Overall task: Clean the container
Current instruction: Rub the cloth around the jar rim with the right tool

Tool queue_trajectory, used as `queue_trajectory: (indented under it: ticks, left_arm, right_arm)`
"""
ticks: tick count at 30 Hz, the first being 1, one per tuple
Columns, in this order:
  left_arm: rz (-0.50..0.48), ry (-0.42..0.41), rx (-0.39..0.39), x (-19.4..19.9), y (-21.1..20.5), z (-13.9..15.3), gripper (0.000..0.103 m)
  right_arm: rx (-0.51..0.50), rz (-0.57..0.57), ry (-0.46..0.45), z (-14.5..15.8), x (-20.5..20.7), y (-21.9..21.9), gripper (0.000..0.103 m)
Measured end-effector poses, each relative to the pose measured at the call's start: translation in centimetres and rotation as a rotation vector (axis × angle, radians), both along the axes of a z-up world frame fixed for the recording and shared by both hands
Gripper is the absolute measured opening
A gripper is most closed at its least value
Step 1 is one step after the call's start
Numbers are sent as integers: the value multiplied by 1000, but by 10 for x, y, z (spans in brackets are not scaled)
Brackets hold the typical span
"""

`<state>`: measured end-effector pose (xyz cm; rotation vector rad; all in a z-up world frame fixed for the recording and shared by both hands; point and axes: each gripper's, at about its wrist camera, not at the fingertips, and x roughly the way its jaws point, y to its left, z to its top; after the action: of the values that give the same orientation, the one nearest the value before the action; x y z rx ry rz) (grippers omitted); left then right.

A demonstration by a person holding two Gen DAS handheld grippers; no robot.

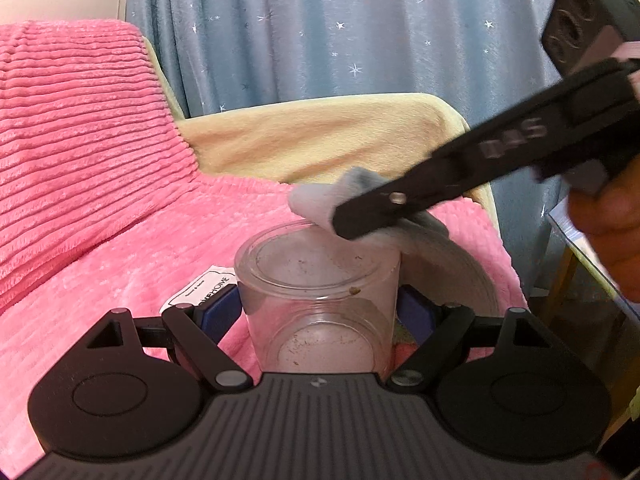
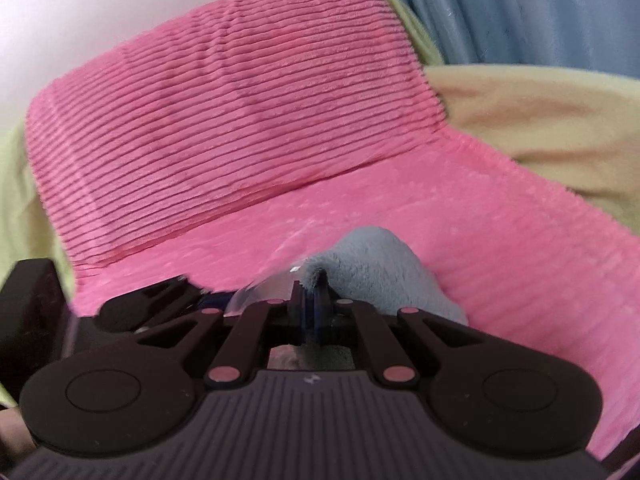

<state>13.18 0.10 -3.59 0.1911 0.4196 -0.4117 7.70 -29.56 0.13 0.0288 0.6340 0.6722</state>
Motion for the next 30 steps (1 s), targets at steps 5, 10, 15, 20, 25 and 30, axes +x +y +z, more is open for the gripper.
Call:
queue_trajectory:
  ticks: [5,10,15,20,25,30]
  left_arm:
    - [7,2,-5,-1,-1,0,84]
    - [12,7,-14,0,0,0,84]
    - [20,11,-20,0,1,0,84]
    - [24,14,-29,1,2,0,84]
    - [16,9,-18,0,1,0,84]
    - [14,11,-23,0,2,0,84]
  right_arm:
    - [41,35,29,-3,-1,8,1]
    - [81,66,54,-8,1,20,1]
    - [102,78,64,-12,8,33,1]
    - [80,44,25,-12,17,34,0]
    - [56,1,-18,-11,23,29,0]
    - [4,-22,-41,-5,15,19,1]
